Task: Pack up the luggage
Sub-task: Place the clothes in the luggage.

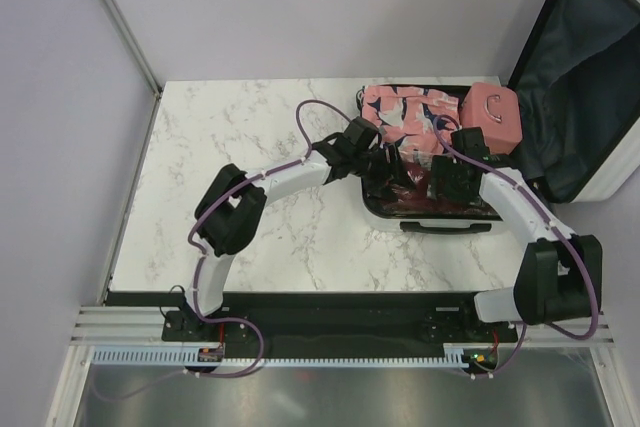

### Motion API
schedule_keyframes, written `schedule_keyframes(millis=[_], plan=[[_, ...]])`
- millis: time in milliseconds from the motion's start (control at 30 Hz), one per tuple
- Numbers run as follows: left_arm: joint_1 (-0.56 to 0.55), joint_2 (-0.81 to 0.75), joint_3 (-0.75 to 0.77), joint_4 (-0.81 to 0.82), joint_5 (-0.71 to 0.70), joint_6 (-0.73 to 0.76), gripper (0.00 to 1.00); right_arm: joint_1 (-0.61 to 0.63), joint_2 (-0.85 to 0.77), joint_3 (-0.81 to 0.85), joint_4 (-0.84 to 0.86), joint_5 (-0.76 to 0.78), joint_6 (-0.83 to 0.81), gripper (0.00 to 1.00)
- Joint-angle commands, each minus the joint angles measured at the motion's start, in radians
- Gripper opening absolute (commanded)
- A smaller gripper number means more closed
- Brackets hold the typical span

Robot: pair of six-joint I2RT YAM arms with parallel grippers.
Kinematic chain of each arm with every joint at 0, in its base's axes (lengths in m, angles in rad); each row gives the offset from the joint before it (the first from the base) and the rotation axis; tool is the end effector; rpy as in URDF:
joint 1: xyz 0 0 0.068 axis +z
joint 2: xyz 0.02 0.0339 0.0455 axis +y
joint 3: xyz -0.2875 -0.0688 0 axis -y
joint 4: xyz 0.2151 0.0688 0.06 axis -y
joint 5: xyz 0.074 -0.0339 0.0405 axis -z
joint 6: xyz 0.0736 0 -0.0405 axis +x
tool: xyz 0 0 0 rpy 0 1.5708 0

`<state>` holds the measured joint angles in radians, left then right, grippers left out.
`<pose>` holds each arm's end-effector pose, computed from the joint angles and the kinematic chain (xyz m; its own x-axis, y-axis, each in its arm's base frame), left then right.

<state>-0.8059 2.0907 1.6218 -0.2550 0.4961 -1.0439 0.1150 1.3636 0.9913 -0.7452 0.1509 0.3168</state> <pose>0.3111 -0.3747 0.2275 -0.9925 -0.0637 -0.1042 0.0468 0.5899 -0.8061 0.2470 0.0174 0.2406 -0.8636 0.2103 -0.4582 0.2326 0.9725 0.0080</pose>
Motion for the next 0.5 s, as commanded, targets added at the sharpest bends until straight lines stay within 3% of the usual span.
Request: schedule_keyframes(millis=[0,167,467], plan=[[0.014,0.038,0.042,0.022,-0.019,0.068,0.69,-0.020,0.043,-0.019,0.113,0.013,-0.039,0.98],[0.016,0.020,0.023,0.020,-0.002,0.061,0.69,-0.021,0.060,0.015,0.089,0.007,-0.045,0.98],[0.011,-0.084,0.076,0.026,0.041,0.149,0.70,-0.020,-0.070,0.087,-0.042,0.010,-0.088,0.98]])
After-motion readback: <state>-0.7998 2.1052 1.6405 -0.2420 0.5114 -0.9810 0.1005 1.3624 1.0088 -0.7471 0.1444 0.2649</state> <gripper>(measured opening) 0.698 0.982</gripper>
